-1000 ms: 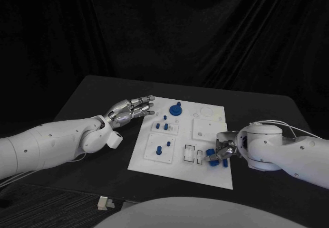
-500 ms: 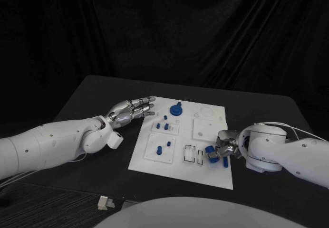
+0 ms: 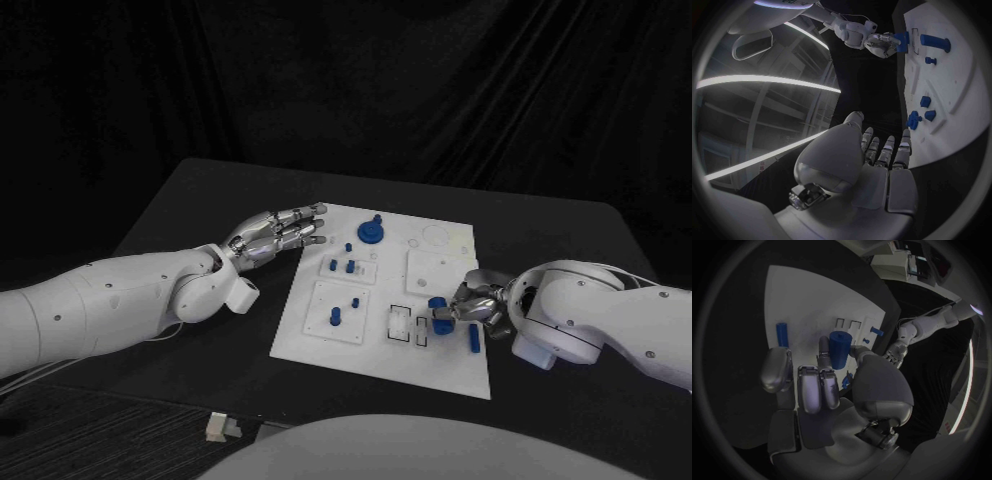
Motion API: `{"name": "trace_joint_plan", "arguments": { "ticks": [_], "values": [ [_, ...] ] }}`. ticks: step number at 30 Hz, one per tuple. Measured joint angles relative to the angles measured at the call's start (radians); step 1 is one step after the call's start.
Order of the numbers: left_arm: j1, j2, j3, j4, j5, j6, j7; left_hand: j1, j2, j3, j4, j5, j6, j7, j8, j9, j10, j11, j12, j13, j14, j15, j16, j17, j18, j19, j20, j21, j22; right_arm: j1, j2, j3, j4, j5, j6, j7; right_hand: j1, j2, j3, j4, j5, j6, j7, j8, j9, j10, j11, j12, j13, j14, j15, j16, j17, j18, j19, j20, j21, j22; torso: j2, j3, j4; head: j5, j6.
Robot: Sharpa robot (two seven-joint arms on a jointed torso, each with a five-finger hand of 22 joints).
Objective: Assemble the parts on the task board
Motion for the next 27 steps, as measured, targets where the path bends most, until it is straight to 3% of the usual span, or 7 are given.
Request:
{"name": "trace_joint_plan", "arguments": {
  "ticks": [7, 11, 22, 25, 27],
  "values": [
    [0.000, -0.001, 0.000, 0.000, 0.000, 0.000, -0.001, 0.000, 0.000, 0.003, 0.003, 0.000, 0.000, 0.000, 0.000, 0.000, 0.000, 0.000, 0.000, 0.000, 0.000, 0.000, 0.000, 0.000, 0.000, 0.000, 0.000, 0.000, 0.000, 0.004, 0.024, 0.000, 0.008, 0.149, -0.044, 0.001, -0.006, 0.006, 0.000, 0.000, 0.000, -0.008, -0.002, 0.001, 0.005, 0.000, 0.000, 0.000, 0.000, 0.000, 0.000, 0.000, 0.000, 0.000, 0.000, 0.000, 0.000, 0.000, 0.000, 0.0001, -0.0001, -0.006, 0.000],
    [0.000, -0.003, 0.000, 0.001, 0.000, 0.000, -0.001, 0.000, 0.000, 0.003, 0.003, 0.000, 0.000, 0.000, 0.000, 0.000, 0.000, 0.000, 0.000, 0.000, 0.000, 0.000, 0.000, 0.000, 0.000, 0.000, 0.000, 0.000, 0.000, 0.005, 0.049, 0.000, 0.001, 0.199, -0.053, 0.001, -0.013, 0.013, 0.004, 0.004, -0.032, -0.012, 0.002, 0.001, 0.010, 0.000, 0.000, 0.000, 0.000, 0.000, 0.000, 0.000, 0.000, 0.000, 0.000, 0.000, 0.000, 0.000, 0.000, 0.0001, -0.0001, -0.005, 0.000],
    [-0.001, -0.006, 0.000, 0.004, 0.000, 0.000, -0.002, 0.000, 0.000, 0.003, 0.003, 0.000, 0.000, 0.000, 0.000, 0.000, 0.000, 0.000, 0.000, 0.000, 0.000, 0.000, 0.000, 0.000, 0.000, 0.000, 0.000, 0.000, 0.000, -0.010, 0.100, 0.000, -0.041, 0.255, -0.047, -0.001, -0.031, 0.031, 0.010, 0.009, -0.091, -0.034, 0.012, -0.018, 0.011, -0.001, 0.001, 0.000, 0.000, 0.000, 0.001, -0.004, 0.000, 0.000, 0.000, 0.000, -0.009, 0.000, 0.000, 0.0000, 0.0001, -0.002, 0.000],
    [-0.001, -0.006, 0.000, 0.004, 0.000, 0.000, -0.002, 0.000, 0.000, 0.003, 0.003, 0.000, 0.000, 0.000, 0.000, 0.000, 0.000, 0.000, 0.000, 0.000, 0.000, 0.000, 0.000, 0.000, 0.000, 0.000, 0.000, 0.000, 0.000, -0.013, 0.110, 0.000, -0.052, 0.260, -0.041, -0.001, -0.036, 0.036, 0.010, 0.009, -0.104, -0.040, 0.011, -0.024, 0.008, -0.002, 0.002, 0.000, 0.000, 0.000, 0.001, -0.004, 0.000, 0.016, 0.000, 0.000, -0.014, 0.000, 0.000, 0.0000, 0.0003, -0.004, 0.000],
    [-0.001, -0.005, 0.000, 0.004, 0.000, 0.000, -0.002, 0.000, 0.000, 0.003, 0.003, 0.000, 0.000, 0.000, 0.000, 0.000, 0.000, 0.000, 0.000, 0.000, 0.000, 0.000, 0.000, 0.000, 0.000, 0.000, 0.000, 0.000, 0.000, -0.015, 0.117, 0.000, -0.060, 0.264, -0.036, -0.002, -0.036, 0.036, 0.010, 0.009, -0.110, -0.043, 0.015, -0.024, 0.006, -0.002, 0.002, 0.000, 0.000, 0.000, 0.001, -0.004, 0.000, 0.016, 0.000, 0.000, -0.014, 0.000, 0.000, 0.0000, 0.0004, -0.002, 0.000]
  ]
}}
